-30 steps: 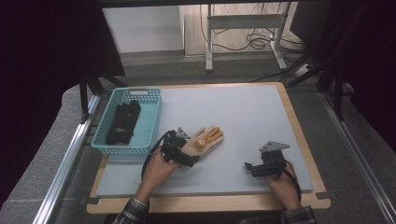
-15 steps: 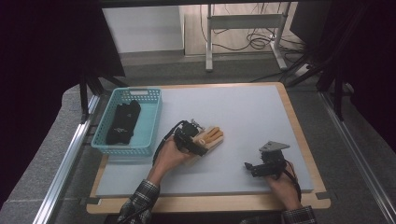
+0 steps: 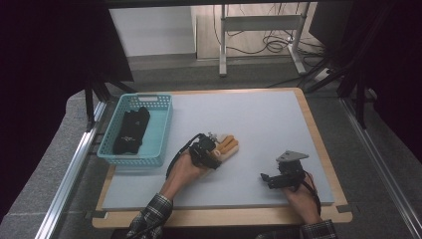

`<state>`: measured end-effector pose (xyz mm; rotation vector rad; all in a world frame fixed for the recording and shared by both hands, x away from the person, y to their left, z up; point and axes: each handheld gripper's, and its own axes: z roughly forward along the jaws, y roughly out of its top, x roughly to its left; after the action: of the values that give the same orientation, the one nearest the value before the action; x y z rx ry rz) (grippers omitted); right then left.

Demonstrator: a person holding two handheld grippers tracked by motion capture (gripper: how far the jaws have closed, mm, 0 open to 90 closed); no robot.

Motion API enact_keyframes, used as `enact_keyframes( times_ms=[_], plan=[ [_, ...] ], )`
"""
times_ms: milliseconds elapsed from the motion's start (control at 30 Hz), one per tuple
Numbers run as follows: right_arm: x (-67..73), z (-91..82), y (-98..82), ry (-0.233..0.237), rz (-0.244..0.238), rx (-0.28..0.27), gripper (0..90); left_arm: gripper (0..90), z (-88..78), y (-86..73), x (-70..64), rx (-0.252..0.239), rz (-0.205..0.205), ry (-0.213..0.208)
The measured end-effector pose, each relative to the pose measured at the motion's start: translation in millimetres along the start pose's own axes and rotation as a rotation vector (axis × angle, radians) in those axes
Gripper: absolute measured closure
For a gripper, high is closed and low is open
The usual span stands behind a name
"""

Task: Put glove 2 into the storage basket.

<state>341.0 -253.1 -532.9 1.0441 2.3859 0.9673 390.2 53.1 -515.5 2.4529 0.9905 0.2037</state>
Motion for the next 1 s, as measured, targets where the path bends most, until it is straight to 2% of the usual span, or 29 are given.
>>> enact_keyframes(
  times_ms=[67, 200, 300, 467, 700, 1000],
  plan=[
    [0.0, 0.0, 0.0, 0.000, 0.000, 0.000, 5.9, 47.9, -1.5, 0.3, -0.4, 0.005, 0.001, -0.004],
    [0.0, 0.0, 0.0, 0.000, 0.000, 0.000, 5.9, 55.1, -3.3, 0.8, 0.4, 0.010, -0.006, -0.015],
    [0.0, 0.0, 0.0, 0.000, -0.001, -0.001, 5.9, 56.9, -5.6, 1.5, 1.9, 0.008, -0.020, -0.021],
    [-0.1, 0.0, 0.0, 0.001, -0.001, -0.001, 5.9, 58.3, -13.2, 2.9, 4.5, -0.006, -0.033, 0.011],
    [0.0, 0.0, 0.0, 0.001, 0.000, -0.001, 5.9, 58.1, -34.4, 5.9, 17.0, -0.032, -0.075, 0.019],
    [0.0, 0.0, -0.1, 0.000, 0.001, -0.002, 5.9, 57.5, -67.9, 11.0, 37.5, -0.071, -0.141, 0.061]
  ],
)
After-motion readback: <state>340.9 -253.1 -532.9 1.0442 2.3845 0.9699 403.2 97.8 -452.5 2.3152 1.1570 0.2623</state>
